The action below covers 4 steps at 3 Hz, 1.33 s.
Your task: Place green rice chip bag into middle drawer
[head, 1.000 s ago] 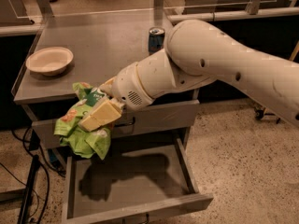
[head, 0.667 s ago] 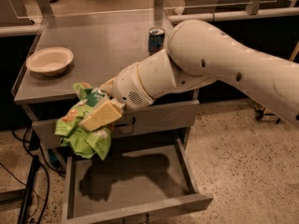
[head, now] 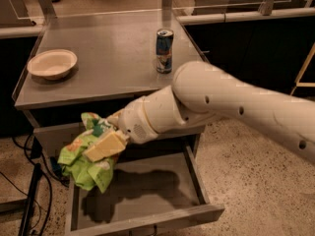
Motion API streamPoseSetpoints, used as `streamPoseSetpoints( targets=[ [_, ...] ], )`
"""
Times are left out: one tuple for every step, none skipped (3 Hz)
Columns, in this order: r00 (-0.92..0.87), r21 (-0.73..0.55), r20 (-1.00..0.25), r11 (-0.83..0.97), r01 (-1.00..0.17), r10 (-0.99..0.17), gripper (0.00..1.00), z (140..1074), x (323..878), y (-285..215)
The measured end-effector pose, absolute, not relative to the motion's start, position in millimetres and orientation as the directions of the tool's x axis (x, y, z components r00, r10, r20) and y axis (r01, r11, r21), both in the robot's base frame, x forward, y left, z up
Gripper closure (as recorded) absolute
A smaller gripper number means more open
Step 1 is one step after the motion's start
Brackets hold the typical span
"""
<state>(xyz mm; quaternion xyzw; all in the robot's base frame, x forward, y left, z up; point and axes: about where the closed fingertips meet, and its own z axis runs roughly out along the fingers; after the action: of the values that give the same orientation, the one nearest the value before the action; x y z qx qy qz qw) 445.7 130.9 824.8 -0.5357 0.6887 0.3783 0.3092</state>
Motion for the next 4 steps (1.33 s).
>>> streamPoseSetpoints(
  targets=[
    [-0.338,0.283,-0.8,0.184,-0.941,-0.496,1.0,770,431,134],
    [-0.402,0.352,-0.775,0.195,-0.916,-0.488,1.0,733,422,141],
    [-0.414,0.365,-0.769,0.198,-0.91,-0.486,1.0,726,421,142],
    [-0.445,0.389,-0.757,0.217,-0.895,-0.479,1.0,705,419,145]
  ],
)
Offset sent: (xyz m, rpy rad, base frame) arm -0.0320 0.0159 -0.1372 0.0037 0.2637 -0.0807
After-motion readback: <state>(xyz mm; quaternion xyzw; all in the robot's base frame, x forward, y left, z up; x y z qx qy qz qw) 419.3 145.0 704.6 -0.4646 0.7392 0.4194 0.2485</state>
